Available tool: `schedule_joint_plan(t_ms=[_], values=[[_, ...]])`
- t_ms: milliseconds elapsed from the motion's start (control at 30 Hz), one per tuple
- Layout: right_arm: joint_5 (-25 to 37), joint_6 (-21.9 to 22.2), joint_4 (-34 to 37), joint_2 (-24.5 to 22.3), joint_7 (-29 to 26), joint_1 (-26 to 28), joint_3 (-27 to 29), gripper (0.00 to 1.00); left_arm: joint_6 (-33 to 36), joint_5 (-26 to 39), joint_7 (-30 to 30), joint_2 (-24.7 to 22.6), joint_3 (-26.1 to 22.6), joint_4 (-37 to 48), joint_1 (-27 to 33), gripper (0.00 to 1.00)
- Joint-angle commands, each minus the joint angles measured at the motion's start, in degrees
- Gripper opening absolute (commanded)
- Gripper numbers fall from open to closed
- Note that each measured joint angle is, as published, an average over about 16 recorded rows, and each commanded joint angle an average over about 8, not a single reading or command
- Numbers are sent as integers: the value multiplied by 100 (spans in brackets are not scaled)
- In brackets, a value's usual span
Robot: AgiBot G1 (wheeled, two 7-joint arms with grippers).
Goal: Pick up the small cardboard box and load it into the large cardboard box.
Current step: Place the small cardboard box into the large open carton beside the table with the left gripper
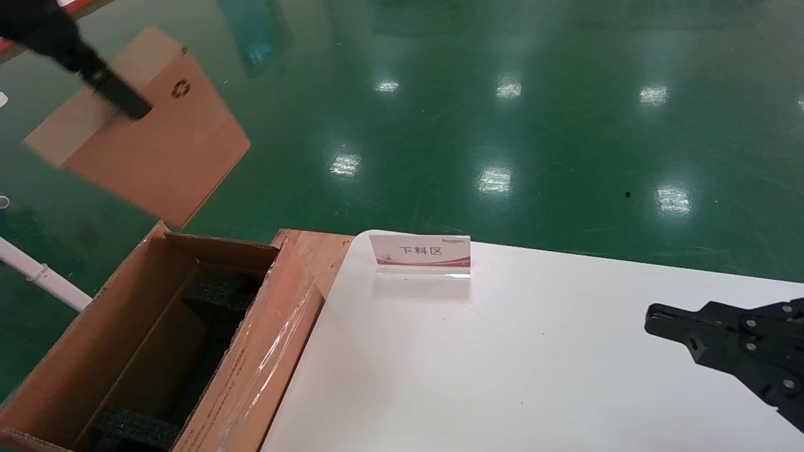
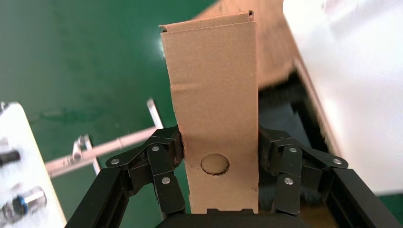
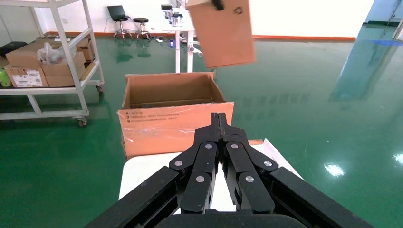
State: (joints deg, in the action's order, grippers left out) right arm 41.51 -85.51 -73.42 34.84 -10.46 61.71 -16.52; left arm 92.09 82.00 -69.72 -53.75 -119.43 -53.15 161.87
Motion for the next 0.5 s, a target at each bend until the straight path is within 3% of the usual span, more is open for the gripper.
schedule_joint_plan(t_ms=[33, 267, 400, 433, 500], values=[[-1, 0, 0, 0, 0, 0, -1, 0, -1, -243, 58, 28, -459, -82, 208, 0], [-2, 1, 0, -1, 2, 1, -3, 0, -18, -1180, -63, -82, -2070, -333, 450, 0], [-3, 2, 0, -2, 2, 1, -5, 0, -78, -1613, -148, -147, -2658, -260, 484, 0], [-3, 2, 0, -2, 3, 1, -5, 4, -97, -1697, -168, -149, -2751, -237, 481, 0], [-4, 3, 0, -2, 3, 1, -6, 29, -133, -1839, -211, -126, -2898, -208, 464, 0]])
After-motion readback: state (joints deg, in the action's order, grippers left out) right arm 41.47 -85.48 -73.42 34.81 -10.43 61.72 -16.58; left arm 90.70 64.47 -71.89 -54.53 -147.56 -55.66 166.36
